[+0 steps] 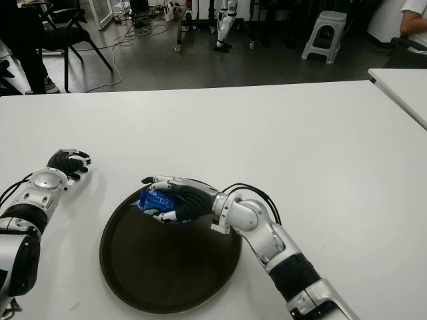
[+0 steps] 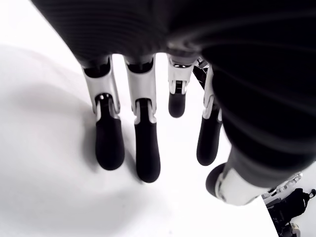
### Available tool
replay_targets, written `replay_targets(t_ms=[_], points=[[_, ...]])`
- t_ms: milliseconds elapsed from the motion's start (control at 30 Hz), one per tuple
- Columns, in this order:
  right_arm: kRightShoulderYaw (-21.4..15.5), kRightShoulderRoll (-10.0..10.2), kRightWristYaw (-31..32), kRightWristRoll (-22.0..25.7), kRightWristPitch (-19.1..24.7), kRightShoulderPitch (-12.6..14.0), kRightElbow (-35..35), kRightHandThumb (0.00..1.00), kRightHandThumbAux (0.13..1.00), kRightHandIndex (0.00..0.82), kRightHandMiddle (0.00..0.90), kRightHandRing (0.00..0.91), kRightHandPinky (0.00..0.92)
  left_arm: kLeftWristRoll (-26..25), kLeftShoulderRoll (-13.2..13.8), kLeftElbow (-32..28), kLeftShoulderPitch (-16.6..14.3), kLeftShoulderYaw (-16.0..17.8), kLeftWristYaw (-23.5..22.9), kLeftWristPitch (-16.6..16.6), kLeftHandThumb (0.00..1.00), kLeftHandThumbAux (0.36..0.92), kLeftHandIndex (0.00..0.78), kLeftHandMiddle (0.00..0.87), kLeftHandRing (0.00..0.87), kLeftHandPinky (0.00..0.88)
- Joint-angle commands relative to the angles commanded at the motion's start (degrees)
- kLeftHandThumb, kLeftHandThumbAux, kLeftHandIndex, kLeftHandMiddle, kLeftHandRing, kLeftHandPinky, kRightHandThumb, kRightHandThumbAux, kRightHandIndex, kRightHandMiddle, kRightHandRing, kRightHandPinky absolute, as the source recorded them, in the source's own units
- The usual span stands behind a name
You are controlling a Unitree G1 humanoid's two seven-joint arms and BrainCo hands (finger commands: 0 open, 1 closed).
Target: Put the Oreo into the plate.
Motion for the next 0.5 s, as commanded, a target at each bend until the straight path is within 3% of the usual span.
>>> replay_targets(t_ms=[267, 500], points=[[-0.01, 0.26, -0.21, -0.22, 0.72, 0.00, 0.21, 0.000, 0.552, 0.051, 0.098, 0.109, 0.265, 0.41, -0.05, 0.09, -0.08, -0.35, 0.50, 0.39, 0.666, 0.731, 0.396, 0.125, 0.149, 0.151], [0.24, 0.26, -0.48, -0.88, 1.77, -0.09, 0.04, 0.000, 0.589, 0.068, 0.102, 0.120, 0.241, 0.35, -0.11, -0.06, -0.14, -0.38, 0.33, 0.50, 0.667, 0.730, 0.397, 0.102, 0.135, 0.140]])
